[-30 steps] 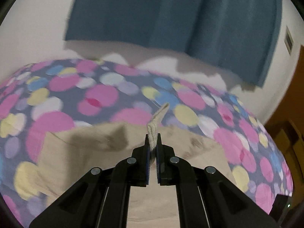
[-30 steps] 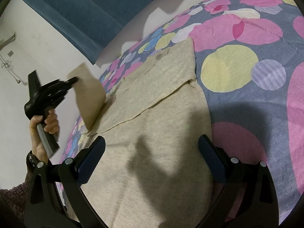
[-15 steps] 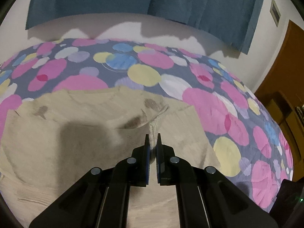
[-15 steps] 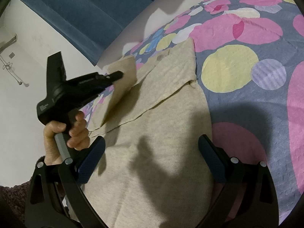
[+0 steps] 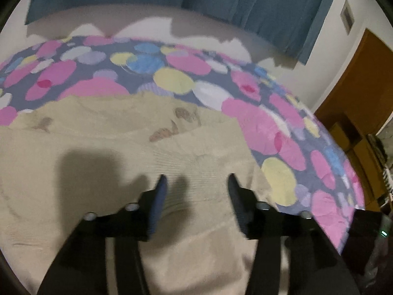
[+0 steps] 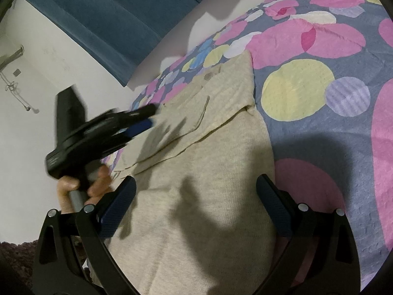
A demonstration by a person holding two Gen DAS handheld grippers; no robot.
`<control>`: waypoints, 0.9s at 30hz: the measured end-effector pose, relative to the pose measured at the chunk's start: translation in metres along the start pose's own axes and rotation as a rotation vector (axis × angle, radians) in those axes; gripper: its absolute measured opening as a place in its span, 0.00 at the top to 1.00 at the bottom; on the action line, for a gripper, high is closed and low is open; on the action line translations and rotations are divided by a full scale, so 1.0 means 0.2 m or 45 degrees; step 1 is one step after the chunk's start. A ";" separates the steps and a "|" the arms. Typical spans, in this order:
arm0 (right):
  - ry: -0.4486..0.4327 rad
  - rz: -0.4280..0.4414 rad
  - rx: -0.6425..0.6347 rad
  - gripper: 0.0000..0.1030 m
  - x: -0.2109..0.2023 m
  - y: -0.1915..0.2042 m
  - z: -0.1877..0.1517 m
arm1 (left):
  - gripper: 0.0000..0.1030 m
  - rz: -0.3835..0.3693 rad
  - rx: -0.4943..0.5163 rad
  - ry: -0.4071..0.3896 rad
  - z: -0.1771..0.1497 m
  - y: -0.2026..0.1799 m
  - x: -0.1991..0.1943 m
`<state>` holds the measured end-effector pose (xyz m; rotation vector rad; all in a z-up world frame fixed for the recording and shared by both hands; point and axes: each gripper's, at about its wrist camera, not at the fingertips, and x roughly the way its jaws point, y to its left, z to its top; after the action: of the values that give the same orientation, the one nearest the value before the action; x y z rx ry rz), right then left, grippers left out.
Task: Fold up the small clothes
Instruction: 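Fold the held sleeve across the sweater body with the left gripper, release, then grasp the sweater hem with the right gripper while the left gripper grasps it too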
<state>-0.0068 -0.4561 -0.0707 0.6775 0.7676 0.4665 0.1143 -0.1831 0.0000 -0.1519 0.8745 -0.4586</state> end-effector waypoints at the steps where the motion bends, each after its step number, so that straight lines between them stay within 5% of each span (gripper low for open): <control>1: 0.003 0.000 -0.004 0.05 0.00 0.00 0.00 | 0.45 0.004 -0.018 -0.025 -0.01 0.05 -0.08; 5: 0.005 -0.057 0.027 0.05 -0.03 0.03 0.02 | 0.44 0.083 -0.062 -0.060 -0.06 0.30 -0.29; 12: -0.072 0.003 0.026 0.07 -0.03 0.23 0.20 | 0.44 0.425 -0.176 -0.057 -0.22 0.90 -0.51; 16: 0.022 -0.035 0.058 0.30 0.21 0.27 0.33 | 0.44 0.507 -0.271 -0.031 -0.30 1.10 -0.54; 23: 0.177 -0.202 0.211 0.45 0.57 0.15 0.41 | 0.44 0.518 -0.312 0.004 -0.35 1.17 -0.50; 27: 0.217 -0.217 0.174 0.71 0.63 0.17 0.38 | 0.44 0.521 -0.317 0.003 -0.36 1.18 -0.50</control>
<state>0.1270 -0.3851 -0.0673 0.6982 1.0163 0.3207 0.0817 0.0769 -0.0493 -0.1948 0.9359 0.0332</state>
